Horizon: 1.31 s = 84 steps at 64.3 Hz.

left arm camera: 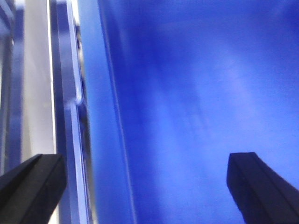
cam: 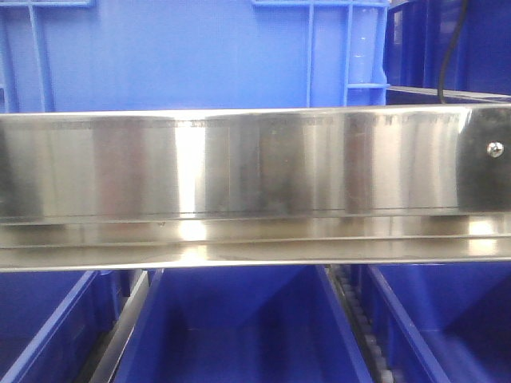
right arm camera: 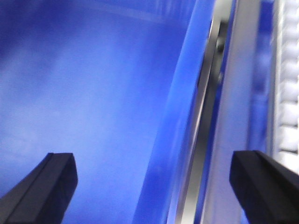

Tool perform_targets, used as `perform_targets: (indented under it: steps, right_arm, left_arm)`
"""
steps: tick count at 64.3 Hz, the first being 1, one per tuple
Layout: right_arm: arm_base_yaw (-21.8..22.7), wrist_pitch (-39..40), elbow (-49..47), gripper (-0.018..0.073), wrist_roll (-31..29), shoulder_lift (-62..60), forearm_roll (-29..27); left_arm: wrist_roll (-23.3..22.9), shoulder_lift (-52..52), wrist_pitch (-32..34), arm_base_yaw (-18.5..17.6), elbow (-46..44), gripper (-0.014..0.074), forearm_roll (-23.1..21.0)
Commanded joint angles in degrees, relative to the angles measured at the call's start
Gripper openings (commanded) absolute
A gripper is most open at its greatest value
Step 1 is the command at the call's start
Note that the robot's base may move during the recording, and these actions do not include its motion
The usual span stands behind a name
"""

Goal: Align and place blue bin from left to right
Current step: 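Close both grippers on the side rims of the blue bin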

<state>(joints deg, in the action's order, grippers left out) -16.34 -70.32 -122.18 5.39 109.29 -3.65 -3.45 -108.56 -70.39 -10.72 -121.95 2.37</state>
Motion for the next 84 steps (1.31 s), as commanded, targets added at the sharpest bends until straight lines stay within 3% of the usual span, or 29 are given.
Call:
perform_targets:
  steps: [1, 17, 25, 29, 33, 38, 41, 46, 66, 84]
  right_arm:
    - [0.3, 1.5, -0.6, 0.0568, 0.1, 0.7, 0.8]
    - [0.3, 3.7, -0.6, 0.0564, 0.1, 1.5, 0.8]
    - [0.2, 4.6, -0.6, 0.0443, 0.1, 1.5, 0.4]
    - [0.2, 4.8, -0.6, 0.0345, 0.1, 1.5, 0.3]
    - [0.2, 4.8, -0.6, 0.0182, 0.1, 1.5, 0.3]
    - [0.2, 4.7, -0.6, -0.0032, 0.1, 1.5, 0.3]
    - [0.2, 4.6, -0.6, -0.0097, 0.3, 1.5, 0.3]
    - [0.2, 4.3, -0.6, -0.0061, 0.5, 1.5, 0.3]
    - [0.2, 4.4, -0.6, -0.0067, 0.6, 1.1, -0.8]
    - [0.2, 7.5, -0.6, -0.0067, 0.6, -1.6, -4.7]
  left_arm:
    - [-0.4, -0.5, 0.4, -0.3, -0.5, 0.0599, 0.2]
    - [-0.4, -1.0, 0.4, -0.3, -0.5, 0.0599, 0.9]
    - [-0.4, -1.0, 0.4, -0.3, -0.5, 0.0552, 0.9]
    - [-0.4, -1.0, 0.4, -0.3, -0.5, 0.0454, 0.9]
    - [-0.4, -1.0, 0.4, -0.3, -0.5, 0.0304, 0.9]
    - [-0.4, -1.0, 0.4, -0.3, -0.5, 0.0036, 0.9]
    - [-0.4, -1.0, 0.4, -0.3, -0.5, -0.0113, 0.9]
    - [-0.4, -1.0, 0.4, -0.3, -0.5, -0.0111, 0.8]
    - [-0.4, -0.6, 0.4, -0.3, -0.5, -0.0111, 0.3]
    - [-0.4, 1.3, 0.4, -0.3, -0.6, -0.0111, -6.2]
